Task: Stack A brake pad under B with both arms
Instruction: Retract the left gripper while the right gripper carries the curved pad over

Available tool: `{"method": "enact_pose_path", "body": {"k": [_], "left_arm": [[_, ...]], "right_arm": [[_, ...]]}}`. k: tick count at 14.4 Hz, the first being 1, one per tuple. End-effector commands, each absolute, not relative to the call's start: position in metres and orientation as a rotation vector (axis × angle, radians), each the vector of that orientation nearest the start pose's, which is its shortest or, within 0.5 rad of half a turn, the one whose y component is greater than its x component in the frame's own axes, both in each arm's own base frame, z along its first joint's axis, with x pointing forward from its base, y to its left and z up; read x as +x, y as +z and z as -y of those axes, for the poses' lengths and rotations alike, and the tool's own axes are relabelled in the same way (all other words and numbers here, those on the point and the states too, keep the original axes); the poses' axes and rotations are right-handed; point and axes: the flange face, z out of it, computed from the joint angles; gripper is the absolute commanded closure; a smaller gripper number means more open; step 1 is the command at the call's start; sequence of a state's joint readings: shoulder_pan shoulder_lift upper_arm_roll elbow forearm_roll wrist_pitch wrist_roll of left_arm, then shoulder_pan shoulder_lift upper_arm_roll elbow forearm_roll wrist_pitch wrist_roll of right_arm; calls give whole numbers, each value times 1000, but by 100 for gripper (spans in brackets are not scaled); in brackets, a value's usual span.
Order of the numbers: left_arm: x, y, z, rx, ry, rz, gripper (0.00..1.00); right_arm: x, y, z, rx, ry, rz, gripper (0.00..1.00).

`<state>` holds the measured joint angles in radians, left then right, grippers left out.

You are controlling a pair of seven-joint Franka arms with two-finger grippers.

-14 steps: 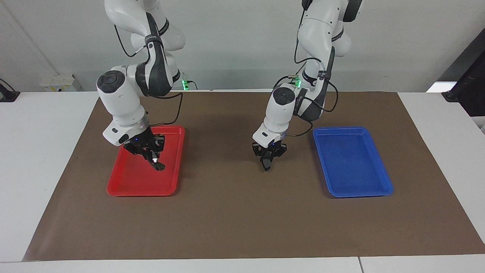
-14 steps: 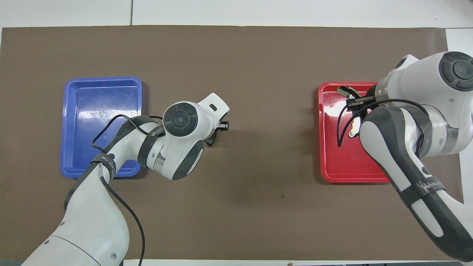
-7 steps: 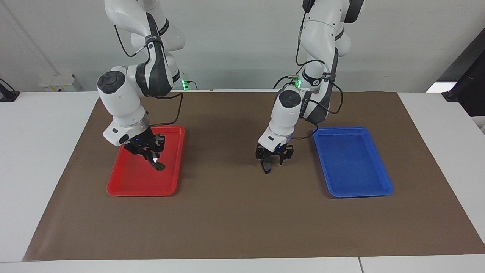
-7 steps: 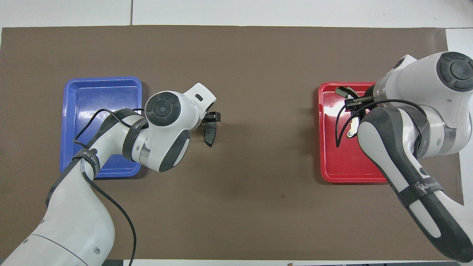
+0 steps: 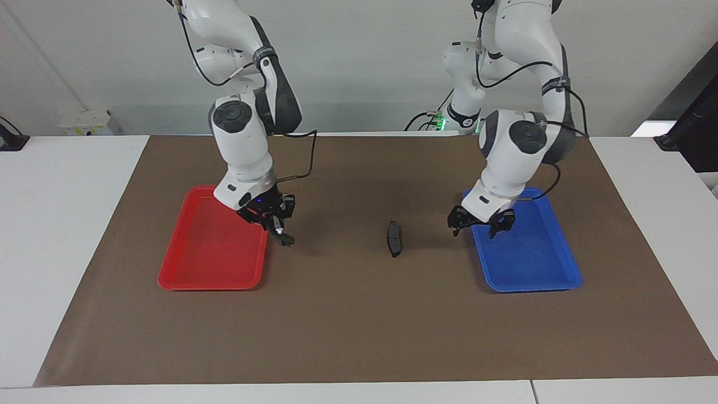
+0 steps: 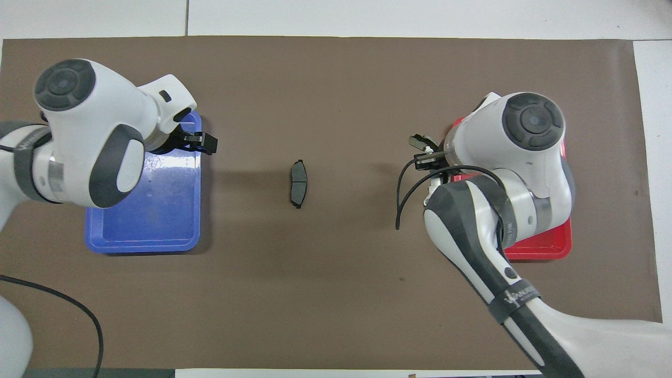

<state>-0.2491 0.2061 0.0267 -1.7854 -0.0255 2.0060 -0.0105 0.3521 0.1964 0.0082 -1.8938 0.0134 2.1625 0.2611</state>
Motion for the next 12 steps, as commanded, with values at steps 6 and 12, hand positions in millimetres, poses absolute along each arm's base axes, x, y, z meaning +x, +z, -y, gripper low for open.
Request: {"method": "enact_pose_path", "body": {"k": [6, 12], "left_arm": [[577, 564, 43, -3143, 57, -441, 1], [539, 612, 27, -3149, 112, -414, 1]], "right_arm": [[588, 361, -386, -3089, -68, -128, 100], [575, 326, -437, -3072, -92, -84, 100]]}}
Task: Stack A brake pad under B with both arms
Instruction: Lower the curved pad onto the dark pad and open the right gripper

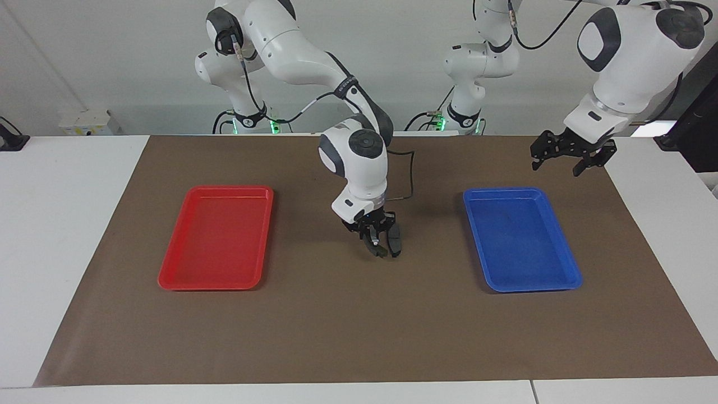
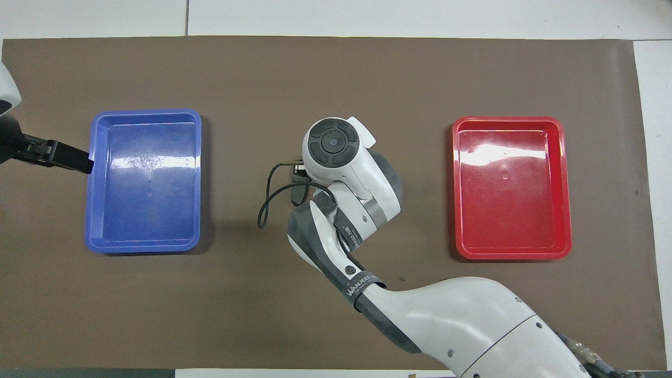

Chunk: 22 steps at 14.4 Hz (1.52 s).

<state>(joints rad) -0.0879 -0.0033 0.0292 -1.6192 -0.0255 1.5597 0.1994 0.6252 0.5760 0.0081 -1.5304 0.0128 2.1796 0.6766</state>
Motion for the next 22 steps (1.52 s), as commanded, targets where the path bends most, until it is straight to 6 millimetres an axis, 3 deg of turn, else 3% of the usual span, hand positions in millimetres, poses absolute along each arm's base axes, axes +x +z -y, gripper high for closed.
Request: {"method": "enact_pose_path", "body": {"k": [1, 3, 4, 6, 11, 14, 17, 18, 19, 20, 22], "left_arm": [[534, 616, 27, -3149, 117, -414, 1], [531, 616, 21, -3147, 137, -404, 1], [531, 613, 8, -3149, 141, -390, 1], [533, 613, 2, -3140, 103, -461, 1], [536, 615, 6, -3145, 91, -428, 1], [534, 617, 12, -3157, 92, -265, 1], [534, 617, 15, -3155, 88, -245, 1], [534, 617, 16, -3155, 88, -228, 1], [535, 616, 16, -3157, 77, -197, 1], [537, 617, 16, -3158, 53, -180, 1], [538, 618, 16, -3158, 40, -179, 1]], "right_arm": [[575, 323, -440, -3064, -102, -107, 100], [570, 313, -455, -3073, -129, -132, 100], [573, 315, -456, -3085, -146, -122, 100], [572, 308, -459, -3089, -158, -114, 100], [564, 298, -471, -3096, -161, -112, 100], [563, 298, -471, -3098, -160, -111, 99], [566, 299, -468, -3104, -173, -105, 93], [567, 299, -466, -3103, -175, -107, 84], [568, 299, -466, -3098, -174, -113, 52], [568, 303, -469, -3082, -201, -109, 1], [567, 303, -471, -3078, -208, -102, 0]]}}
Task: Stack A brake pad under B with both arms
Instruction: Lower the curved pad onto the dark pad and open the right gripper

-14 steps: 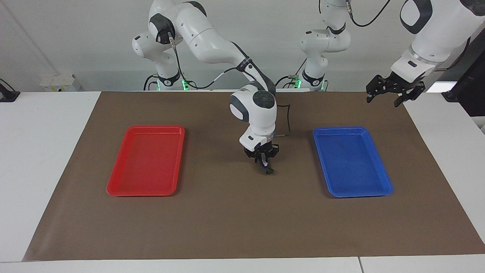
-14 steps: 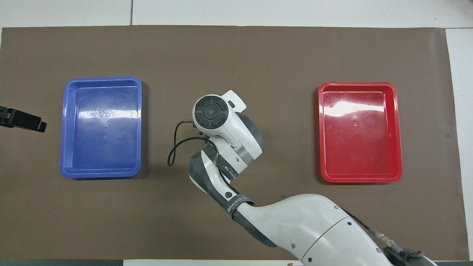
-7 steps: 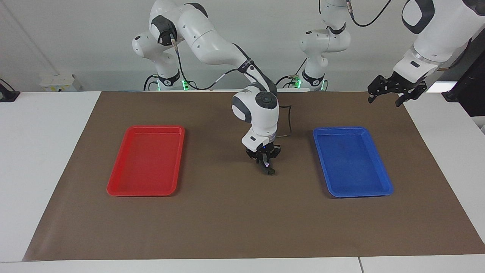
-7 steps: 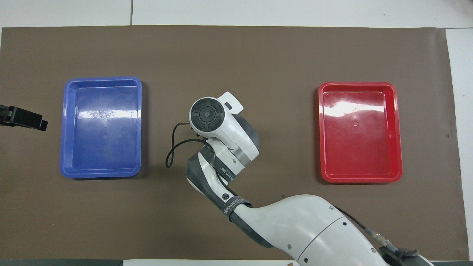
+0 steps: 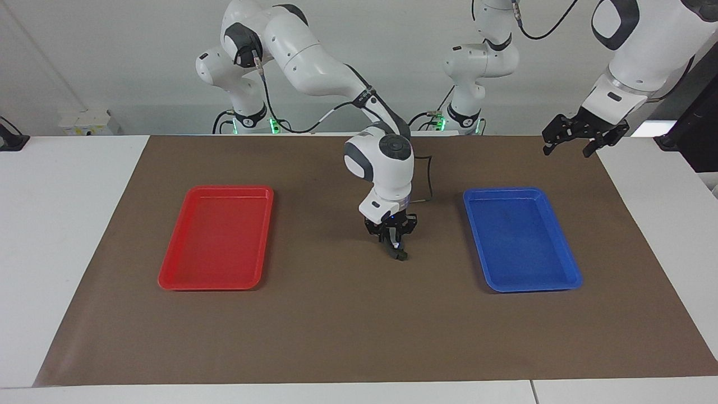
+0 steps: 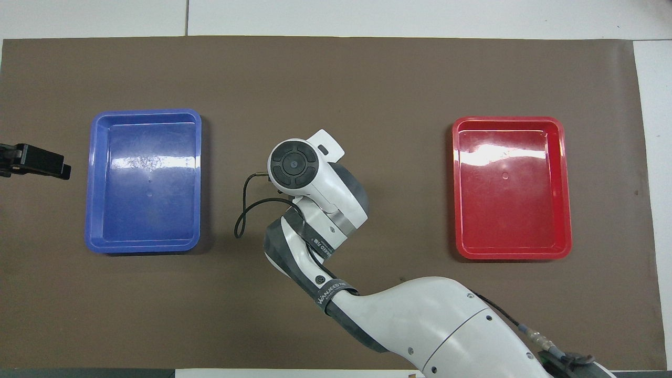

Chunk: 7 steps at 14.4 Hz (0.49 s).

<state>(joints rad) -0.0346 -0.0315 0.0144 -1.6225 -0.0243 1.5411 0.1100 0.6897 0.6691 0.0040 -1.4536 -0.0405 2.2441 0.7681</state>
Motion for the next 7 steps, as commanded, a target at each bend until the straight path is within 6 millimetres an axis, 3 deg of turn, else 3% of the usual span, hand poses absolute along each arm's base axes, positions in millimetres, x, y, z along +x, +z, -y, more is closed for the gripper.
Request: {"method": "enact_pose_path", "body": {"k": [1, 4, 7], "left_arm": [[538, 617, 14, -3159, 40, -179, 1], [536, 617, 9, -3161, 57, -158, 1], [536, 617, 8, -3161, 54, -155, 1]], "right_arm": [[567, 304, -471, -3076, -210, -102, 0], [575, 316, -453, -3093, -211, -116, 0], [592, 369, -403, -3110, -206, -227, 0]]}}
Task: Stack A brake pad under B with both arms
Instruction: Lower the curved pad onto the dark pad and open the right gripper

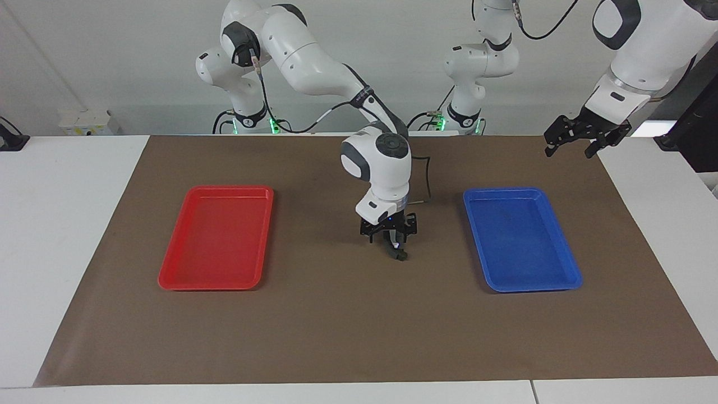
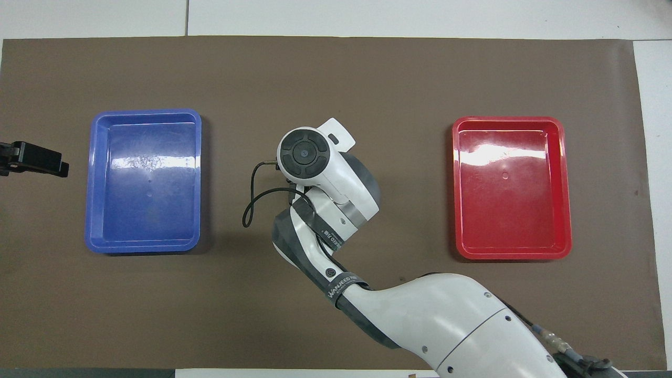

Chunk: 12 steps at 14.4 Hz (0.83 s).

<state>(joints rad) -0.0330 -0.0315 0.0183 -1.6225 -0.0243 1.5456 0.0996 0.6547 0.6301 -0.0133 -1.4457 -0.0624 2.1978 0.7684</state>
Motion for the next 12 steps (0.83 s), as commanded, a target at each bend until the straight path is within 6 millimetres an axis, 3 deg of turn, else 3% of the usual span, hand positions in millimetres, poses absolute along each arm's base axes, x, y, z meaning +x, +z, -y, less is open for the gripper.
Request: {"method": "enact_pose_path", "body": {"k": [1, 4, 8, 10, 12], "left_arm": [[536, 617, 8, -3161, 54, -155, 1], [536, 617, 7, -3161, 54, -153, 1], [536, 617, 7, -3161, 54, -153, 1], [536, 617, 7, -3161, 54, -153, 1], [536, 617, 7, -3161, 54, -153, 1]], "right_arm": [[597, 384, -381, -3122, -203, -273, 0], [607, 424, -298, -3139, -243, -394, 0], [605, 470, -168, -3173, -230, -387, 0], [602, 495, -128, -3202, -203, -303, 0], [593, 525, -91, -3206, -205, -331, 0]]}}
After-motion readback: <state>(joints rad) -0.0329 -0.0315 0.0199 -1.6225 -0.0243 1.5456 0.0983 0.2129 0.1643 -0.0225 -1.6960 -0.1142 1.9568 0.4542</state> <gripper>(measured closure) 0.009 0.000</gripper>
